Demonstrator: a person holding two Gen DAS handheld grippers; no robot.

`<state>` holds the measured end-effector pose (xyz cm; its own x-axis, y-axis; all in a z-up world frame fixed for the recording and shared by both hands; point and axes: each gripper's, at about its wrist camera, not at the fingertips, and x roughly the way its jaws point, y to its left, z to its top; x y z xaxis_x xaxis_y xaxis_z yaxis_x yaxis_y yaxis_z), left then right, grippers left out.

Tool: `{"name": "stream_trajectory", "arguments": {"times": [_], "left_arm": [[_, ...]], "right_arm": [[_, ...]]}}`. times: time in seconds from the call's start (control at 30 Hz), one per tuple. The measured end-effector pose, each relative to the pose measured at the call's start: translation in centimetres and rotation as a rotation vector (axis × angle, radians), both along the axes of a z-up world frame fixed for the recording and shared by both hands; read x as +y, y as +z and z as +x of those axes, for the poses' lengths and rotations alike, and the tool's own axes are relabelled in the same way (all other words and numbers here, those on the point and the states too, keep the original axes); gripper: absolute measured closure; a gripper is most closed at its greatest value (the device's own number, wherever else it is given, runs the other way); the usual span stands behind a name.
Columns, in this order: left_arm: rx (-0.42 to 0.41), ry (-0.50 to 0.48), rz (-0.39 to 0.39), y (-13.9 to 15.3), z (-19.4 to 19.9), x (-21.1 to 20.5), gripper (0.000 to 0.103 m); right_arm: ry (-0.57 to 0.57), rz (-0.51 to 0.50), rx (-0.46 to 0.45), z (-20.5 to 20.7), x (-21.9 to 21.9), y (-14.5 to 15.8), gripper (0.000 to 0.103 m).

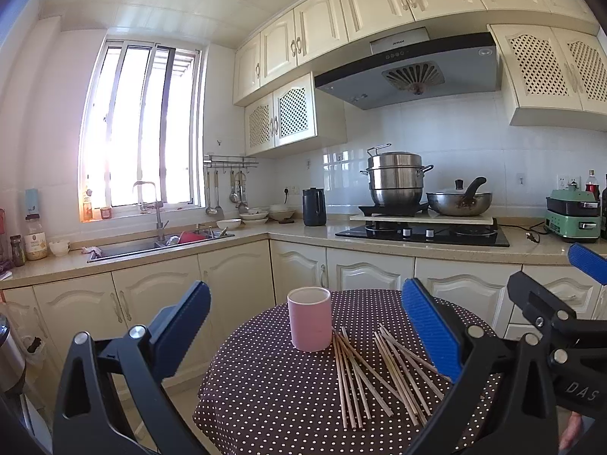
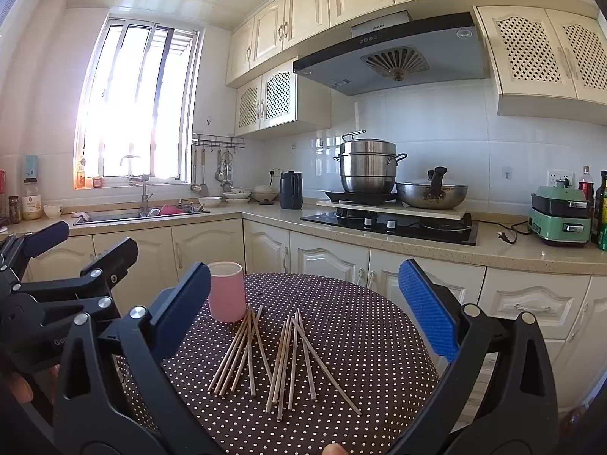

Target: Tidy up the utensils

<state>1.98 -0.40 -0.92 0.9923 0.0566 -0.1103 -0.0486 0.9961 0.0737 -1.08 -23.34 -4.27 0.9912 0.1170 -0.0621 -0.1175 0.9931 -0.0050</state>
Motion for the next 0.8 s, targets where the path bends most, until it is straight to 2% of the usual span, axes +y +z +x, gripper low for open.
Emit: {"name": "stream_trajectory", "arguments": {"times": [0.43,0.67,0.8], "left_arm": [[0.141,-0.026,-0.014,-2.6,5.6,-0.3,0.004],[0.174,-0.010,0.004,-3.6,7.6,-0.2,0.004],[0.185,-0.009,-0.025,-3.9,8.3,0.7,0.004]], "right_arm": [[0.037,-0.034,0.103,5.1,-0.3,-1.9,0.006],[0.076,-0.031,0.133,7.0,0.3,-2.9,0.006],[0.088,-0.042,0.138,7.8,0.9,-2.8,0.006]]}}
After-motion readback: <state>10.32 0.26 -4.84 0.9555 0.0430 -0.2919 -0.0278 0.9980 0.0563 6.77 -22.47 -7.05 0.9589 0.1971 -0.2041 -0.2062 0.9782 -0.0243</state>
